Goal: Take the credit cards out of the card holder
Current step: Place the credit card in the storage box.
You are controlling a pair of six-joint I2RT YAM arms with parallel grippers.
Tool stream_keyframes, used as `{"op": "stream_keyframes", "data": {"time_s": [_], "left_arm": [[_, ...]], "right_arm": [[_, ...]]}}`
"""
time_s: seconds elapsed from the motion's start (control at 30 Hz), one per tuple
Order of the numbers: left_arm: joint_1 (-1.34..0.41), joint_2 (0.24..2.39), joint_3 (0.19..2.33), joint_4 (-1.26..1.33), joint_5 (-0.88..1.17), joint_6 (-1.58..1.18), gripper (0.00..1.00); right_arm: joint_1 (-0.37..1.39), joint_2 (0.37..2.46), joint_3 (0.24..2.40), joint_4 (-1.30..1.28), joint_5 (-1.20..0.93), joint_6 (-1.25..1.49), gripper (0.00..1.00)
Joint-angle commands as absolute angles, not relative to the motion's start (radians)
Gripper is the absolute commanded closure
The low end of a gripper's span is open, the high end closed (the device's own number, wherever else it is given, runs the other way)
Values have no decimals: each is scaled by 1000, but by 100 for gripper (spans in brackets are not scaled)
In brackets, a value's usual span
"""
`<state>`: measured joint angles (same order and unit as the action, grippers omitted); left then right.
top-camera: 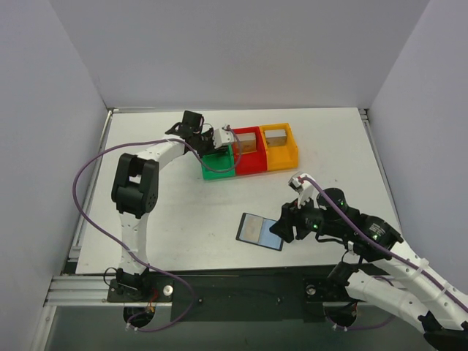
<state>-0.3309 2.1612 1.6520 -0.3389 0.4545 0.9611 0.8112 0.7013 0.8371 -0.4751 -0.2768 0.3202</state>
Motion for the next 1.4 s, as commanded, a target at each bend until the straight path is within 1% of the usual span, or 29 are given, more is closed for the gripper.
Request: {"op": "stream_keyframes", "data": {"time_s": [0.0, 0.23, 0.3, 0.33, 0.4, 1.37], "left_arm": [[-325, 2175, 1661, -296, 433, 936, 100], [-324, 2163, 1644, -264, 403, 905, 99], [-324, 2158, 1641, -252, 396, 896, 88], [-324, 2155, 1637, -242, 387, 894, 76], [-327, 2149, 1629, -229, 376, 891, 73], [-336, 2057, 1644, -192, 288, 881, 71]], "right_arm": [[811, 713, 842, -449, -265, 318, 52], [813, 719, 841, -448, -271, 319, 52], [813, 719, 841, -446, -271, 319, 52], [813, 719, 841, -446, -273, 319, 52], [811, 718, 841, -446, -272, 319, 52], [813, 715, 839, -443, -290, 325, 52]]}}
